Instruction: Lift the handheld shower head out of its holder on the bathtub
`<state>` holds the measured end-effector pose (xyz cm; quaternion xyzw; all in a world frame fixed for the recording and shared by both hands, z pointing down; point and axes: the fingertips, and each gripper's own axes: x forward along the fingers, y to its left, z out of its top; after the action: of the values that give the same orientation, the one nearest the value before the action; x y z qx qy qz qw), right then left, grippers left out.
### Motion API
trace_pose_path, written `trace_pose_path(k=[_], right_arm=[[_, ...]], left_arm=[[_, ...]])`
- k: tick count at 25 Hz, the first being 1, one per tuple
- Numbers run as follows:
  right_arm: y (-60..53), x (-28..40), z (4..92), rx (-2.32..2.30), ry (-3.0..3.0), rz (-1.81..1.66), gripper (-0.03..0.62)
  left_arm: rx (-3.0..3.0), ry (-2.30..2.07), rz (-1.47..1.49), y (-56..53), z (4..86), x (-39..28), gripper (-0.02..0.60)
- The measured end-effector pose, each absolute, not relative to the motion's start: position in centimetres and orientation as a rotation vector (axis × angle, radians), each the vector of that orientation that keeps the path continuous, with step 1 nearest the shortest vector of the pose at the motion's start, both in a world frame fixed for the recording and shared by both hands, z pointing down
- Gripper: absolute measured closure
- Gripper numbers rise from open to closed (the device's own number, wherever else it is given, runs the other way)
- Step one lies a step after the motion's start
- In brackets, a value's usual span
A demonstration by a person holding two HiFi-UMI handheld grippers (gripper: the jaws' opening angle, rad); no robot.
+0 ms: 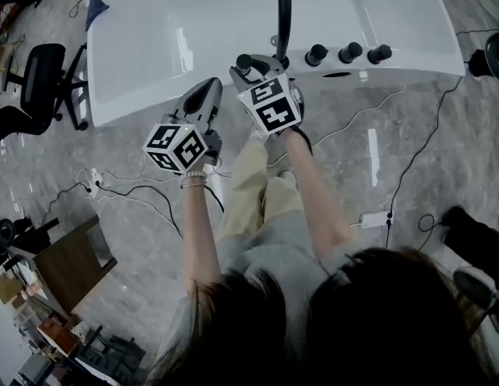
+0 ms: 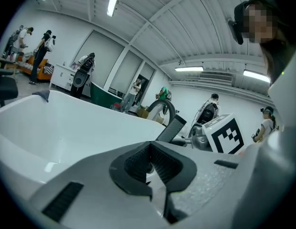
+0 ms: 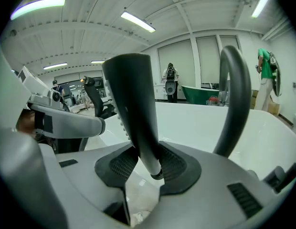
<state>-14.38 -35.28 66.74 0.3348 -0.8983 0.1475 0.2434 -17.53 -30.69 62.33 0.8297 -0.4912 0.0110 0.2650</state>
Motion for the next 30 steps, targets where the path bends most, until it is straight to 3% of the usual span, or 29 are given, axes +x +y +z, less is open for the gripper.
trace_pose_path(k=[30], right_arm=[[-32.8,-11.0,50.6,0.969,-2.595,0.281,0.462]], left_arm=[[2.383,-1.339,-0.08,-27.8,49.4,-15.7,0.577]])
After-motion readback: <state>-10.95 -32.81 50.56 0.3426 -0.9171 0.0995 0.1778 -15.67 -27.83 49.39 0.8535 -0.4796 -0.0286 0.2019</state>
